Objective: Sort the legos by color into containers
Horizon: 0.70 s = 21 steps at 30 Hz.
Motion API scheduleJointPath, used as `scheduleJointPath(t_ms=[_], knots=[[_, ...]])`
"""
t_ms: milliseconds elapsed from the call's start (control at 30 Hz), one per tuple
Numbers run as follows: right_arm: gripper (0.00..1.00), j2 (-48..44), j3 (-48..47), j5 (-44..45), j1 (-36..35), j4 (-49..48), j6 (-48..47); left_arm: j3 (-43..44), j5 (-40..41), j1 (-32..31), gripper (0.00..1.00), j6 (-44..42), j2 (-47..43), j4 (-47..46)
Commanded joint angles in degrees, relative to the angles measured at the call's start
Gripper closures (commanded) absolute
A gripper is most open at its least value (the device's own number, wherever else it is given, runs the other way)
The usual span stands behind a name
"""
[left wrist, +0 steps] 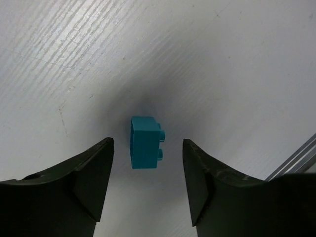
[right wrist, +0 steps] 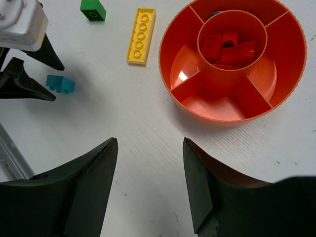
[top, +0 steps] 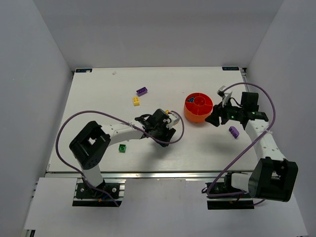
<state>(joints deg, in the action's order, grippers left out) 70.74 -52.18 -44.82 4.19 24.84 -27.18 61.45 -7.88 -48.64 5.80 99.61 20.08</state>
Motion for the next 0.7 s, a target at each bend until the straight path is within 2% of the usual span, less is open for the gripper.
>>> scheduleJointPath(t_ms=[0, 67, 167, 200, 233, 333, 467, 533, 567, 600, 633, 667], knots=[[0.39, -1.8, 0.9, -2.6, 0.7, -1.6, 0.7, 1.9, 4.3, -1.2, 0.34, 0.9, 0.0, -0.4], [0.39, -2.0, 0.9, -3.0, 1.0, -1.6, 0.6, 1.8, 5.7, -1.2, 0.38, 0.9, 0.9, 0.1], [0.39, -2.3, 1.1, -3.3, 1.2, -1.6, 0.7, 1.9, 6.6, -1.7, 0.48, 1.1, 1.5, 0.1], [0.39, -2.3, 1.1, -3.4, 1.3, -1.5, 0.6, 2.2, 6.9, -2.2, 0.51, 1.1, 1.5, 0.2], [0.39, -2.3, 1.1, -3.5, 1.5, -1.5, 0.7, 2.3, 7.0, -2.2, 0.60, 1.2, 1.5, 0.4], [0.39, -2.7, 1.4, -3.7, 1.7, -1.6, 0.8, 3.0, 8.8, -2.2, 0.71, 1.0, 0.1, 0.8], [0.41, -3.4, 1.7, -2.0, 2.1, -2.6, 2.5, 5.4, 8.6, -1.5, 0.79, -0.5, -3.0, 0.7], [0.53, -3.9, 2.2, 1.3, 2.3, -5.0, 4.5, 7.4, 5.2, -0.9, 0.83, -1.3, -5.3, 0.1], [0.61, -4.1, 2.4, 2.4, 2.4, -5.4, 6.3, 10.6, 5.2, -0.3, 0.86, -2.0, -5.7, 0.1], [0.79, -4.3, 2.4, 4.1, 2.4, -6.4, 7.0, 13.0, 5.5, -0.3, 0.87, -2.8, -5.1, 1.0], [0.87, -4.5, 2.7, 4.7, 2.6, -6.6, 7.4, 15.7, 5.5, 0.2, 0.88, -3.6, -4.3, 1.9], [0.94, -4.4, 2.9, 5.3, 2.8, -7.3, 8.0, 22.2, 4.6, 1.0, 0.88, -3.9, -1.1, 3.0]])
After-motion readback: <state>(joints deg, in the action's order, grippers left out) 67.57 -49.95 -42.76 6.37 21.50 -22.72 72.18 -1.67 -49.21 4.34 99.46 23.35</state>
